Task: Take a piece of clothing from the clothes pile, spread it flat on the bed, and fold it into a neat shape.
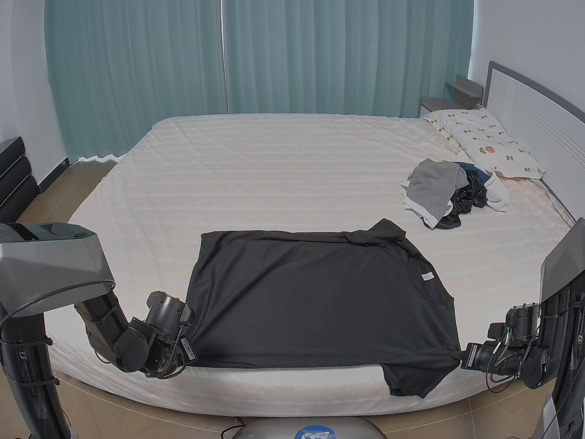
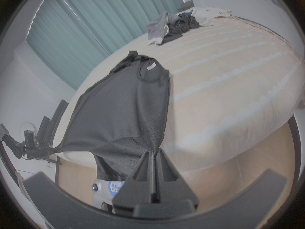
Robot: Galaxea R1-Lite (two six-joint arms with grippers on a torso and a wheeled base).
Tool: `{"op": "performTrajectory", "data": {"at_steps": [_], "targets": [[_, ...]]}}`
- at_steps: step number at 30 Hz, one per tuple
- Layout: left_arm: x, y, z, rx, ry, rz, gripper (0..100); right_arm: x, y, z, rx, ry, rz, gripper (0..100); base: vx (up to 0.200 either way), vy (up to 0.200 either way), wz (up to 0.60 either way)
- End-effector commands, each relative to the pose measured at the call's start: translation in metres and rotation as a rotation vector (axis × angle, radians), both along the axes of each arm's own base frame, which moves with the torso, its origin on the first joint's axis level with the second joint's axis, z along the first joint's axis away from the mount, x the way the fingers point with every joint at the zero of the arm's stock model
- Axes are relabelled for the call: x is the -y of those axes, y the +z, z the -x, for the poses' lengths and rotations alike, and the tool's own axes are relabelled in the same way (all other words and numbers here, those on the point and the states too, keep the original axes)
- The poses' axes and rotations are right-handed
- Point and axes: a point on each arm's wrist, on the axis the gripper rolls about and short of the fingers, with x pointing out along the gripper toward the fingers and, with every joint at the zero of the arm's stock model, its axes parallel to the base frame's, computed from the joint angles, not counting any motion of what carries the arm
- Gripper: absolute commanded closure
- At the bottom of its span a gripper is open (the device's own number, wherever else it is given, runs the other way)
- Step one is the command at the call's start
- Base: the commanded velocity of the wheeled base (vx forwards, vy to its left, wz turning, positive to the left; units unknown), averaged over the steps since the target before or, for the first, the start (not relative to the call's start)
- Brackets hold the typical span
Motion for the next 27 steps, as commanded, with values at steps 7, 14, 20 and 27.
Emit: {"op": "performTrajectory", "data": {"at_steps": [7,14,20,27], "targets": [[-0.001,-0.004,0.006,-0.043,-0.014,-0.018,100,0.0,-0.005,0.009,-0.065,0.045,0.041,100,0.0,0.0,0.0],[0.001,-0.007,0.002,-0.035,-0.009,-0.004,100,0.0,-0.013,0.005,-0.039,0.045,0.049,100,0.0,0.0,0.0],[0.0,-0.001,-0.001,-0.013,-0.002,0.012,0,0.001,-0.005,0.003,-0.007,0.033,0.033,0,0.0,0.0,0.0],[-0.006,0.036,-0.004,0.094,-0.008,0.109,0,0.006,0.027,-0.004,0.138,-0.027,-0.042,0,0.0,0.0,0.0]]}}
